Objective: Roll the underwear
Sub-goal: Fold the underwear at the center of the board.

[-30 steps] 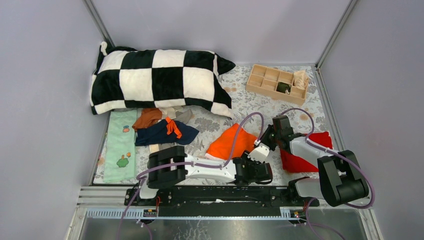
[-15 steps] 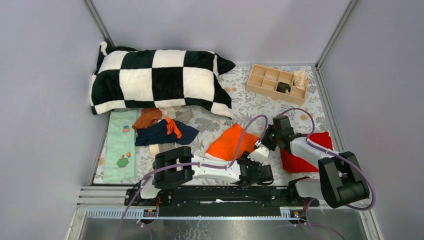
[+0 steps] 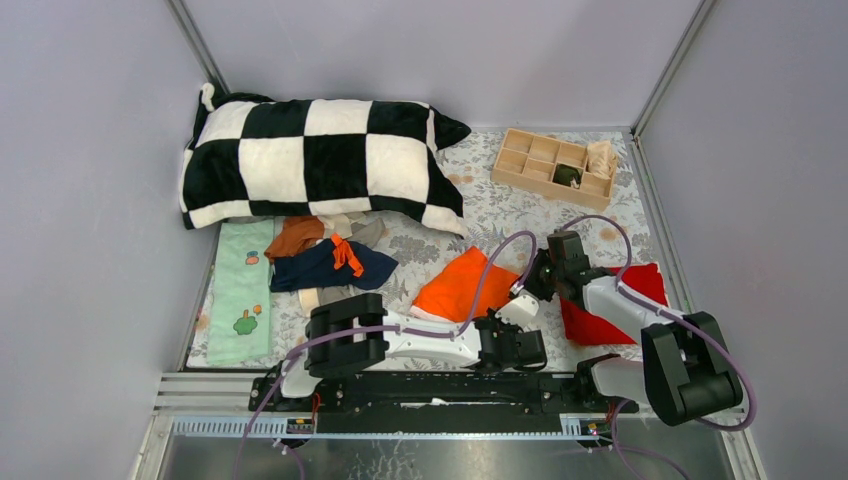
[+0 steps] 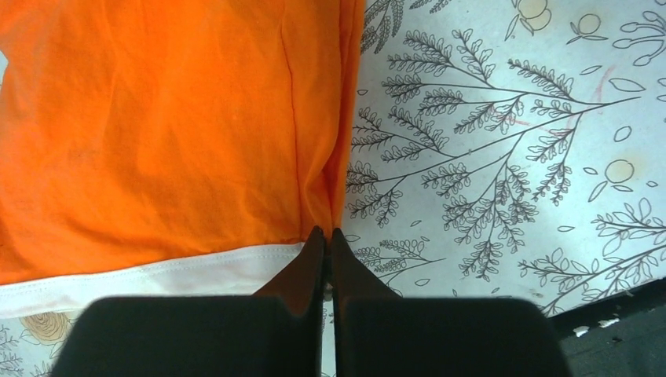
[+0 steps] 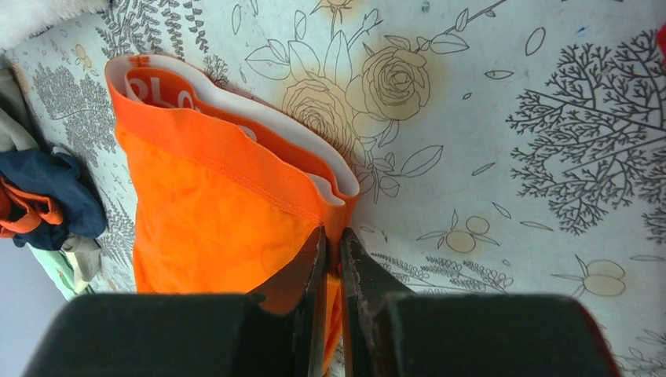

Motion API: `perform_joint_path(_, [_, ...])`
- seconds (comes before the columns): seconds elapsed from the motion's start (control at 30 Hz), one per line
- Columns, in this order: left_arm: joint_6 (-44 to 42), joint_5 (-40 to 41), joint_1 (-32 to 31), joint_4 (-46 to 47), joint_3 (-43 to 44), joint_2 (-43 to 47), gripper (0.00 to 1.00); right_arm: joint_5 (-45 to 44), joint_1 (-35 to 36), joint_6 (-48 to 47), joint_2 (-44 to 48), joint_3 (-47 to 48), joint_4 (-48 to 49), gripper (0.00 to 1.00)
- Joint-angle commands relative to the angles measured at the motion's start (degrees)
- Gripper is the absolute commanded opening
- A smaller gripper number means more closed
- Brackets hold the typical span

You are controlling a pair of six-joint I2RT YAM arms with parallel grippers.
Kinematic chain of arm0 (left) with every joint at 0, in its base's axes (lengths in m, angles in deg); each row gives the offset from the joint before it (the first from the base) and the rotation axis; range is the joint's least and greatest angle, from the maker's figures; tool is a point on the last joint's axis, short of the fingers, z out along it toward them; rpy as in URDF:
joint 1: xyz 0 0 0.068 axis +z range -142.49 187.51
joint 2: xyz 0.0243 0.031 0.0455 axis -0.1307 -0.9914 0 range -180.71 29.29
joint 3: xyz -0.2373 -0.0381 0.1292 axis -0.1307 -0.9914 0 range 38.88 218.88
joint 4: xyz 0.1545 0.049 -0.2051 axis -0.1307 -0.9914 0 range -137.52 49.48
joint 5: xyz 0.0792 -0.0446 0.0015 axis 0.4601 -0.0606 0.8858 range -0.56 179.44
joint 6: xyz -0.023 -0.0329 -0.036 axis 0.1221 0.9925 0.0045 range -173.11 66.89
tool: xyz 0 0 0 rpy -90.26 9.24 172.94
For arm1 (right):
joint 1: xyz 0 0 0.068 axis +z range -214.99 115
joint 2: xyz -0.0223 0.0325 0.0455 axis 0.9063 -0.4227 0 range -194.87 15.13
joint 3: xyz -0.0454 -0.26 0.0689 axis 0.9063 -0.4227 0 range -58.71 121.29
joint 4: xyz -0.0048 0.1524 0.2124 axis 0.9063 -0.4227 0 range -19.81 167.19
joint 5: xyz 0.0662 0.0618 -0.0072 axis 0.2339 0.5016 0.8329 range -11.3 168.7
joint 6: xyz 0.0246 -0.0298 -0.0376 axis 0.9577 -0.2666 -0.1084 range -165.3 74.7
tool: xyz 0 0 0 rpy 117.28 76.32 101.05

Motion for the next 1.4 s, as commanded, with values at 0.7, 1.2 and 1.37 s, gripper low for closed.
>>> perform_joint_path(0.7, [0.23, -16.14, 2.73, 20.57, -13.82, 18.53, 0.00, -1.99, -0.17, -10.99, 9.64, 16.98, -26.96, 0.00])
perform_joint_path(1.2, [1.13, -19.87, 9.43, 25.90, -24.62, 28.29, 0.00, 4.22, 0.87, -8.76, -0.54, 21.90, -22.80, 0.00])
perform_joint_path(1.37, [0.89, -20.55, 10.35, 26.51, -26.02, 29.15, 0.00, 3.10, 3.32, -7.61, -3.43, 24.48, -21.65, 0.00])
